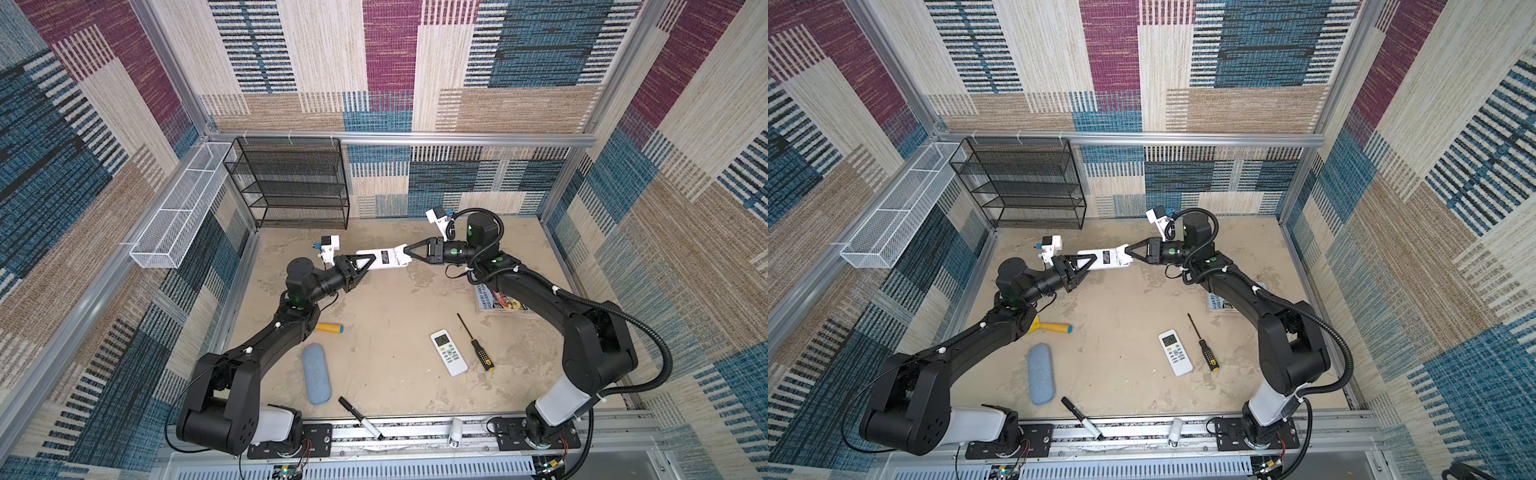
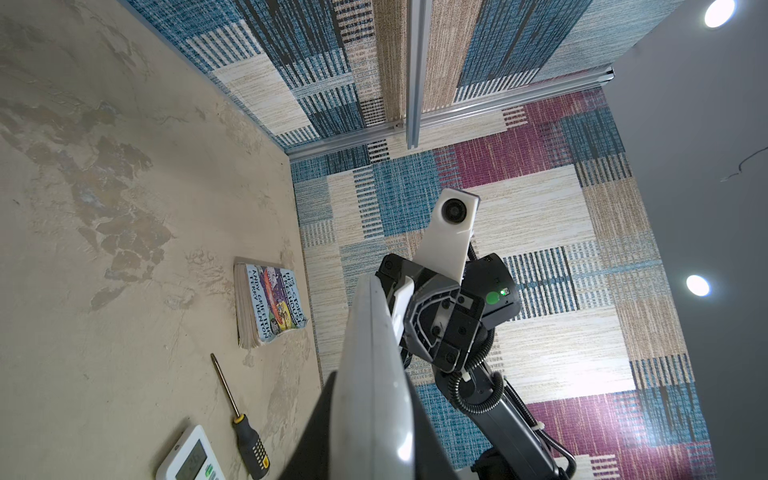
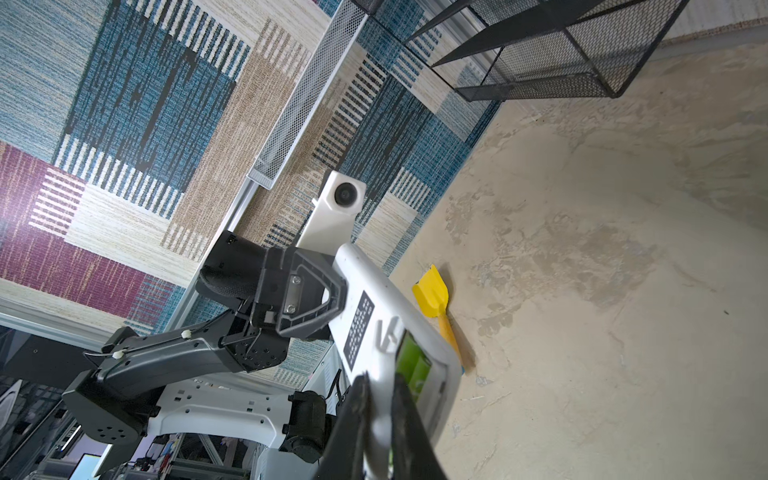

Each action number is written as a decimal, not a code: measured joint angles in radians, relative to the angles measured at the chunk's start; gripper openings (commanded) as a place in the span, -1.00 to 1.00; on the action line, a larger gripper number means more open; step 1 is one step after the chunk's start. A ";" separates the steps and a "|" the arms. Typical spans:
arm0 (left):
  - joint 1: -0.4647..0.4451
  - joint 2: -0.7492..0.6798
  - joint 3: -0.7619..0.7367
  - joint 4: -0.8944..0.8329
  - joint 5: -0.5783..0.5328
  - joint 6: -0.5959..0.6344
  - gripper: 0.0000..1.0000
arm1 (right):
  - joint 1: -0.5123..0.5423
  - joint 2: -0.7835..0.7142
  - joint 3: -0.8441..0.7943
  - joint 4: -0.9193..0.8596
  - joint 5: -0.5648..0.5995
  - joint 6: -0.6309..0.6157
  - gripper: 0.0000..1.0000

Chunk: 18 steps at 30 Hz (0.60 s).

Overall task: Unload the batteries from the remote control
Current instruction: 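Slide the battery cover off with the right gripper while the left gripper holds the remote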

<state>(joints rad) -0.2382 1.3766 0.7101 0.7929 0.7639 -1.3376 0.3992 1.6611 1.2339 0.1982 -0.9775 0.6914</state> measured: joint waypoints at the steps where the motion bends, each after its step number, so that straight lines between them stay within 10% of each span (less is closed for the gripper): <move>1: 0.000 0.000 0.000 -0.001 0.000 0.002 -0.65 | 0.000 0.001 0.000 0.002 -0.003 0.007 -0.76; 18: 0.000 0.000 -0.008 0.000 -0.002 0.003 -0.65 | 0.002 0.003 0.016 0.014 -0.018 0.014 -0.84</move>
<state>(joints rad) -0.2382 1.3766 0.7017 0.7925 0.7616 -1.3350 0.4007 1.6642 1.2503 0.2123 -0.9951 0.7055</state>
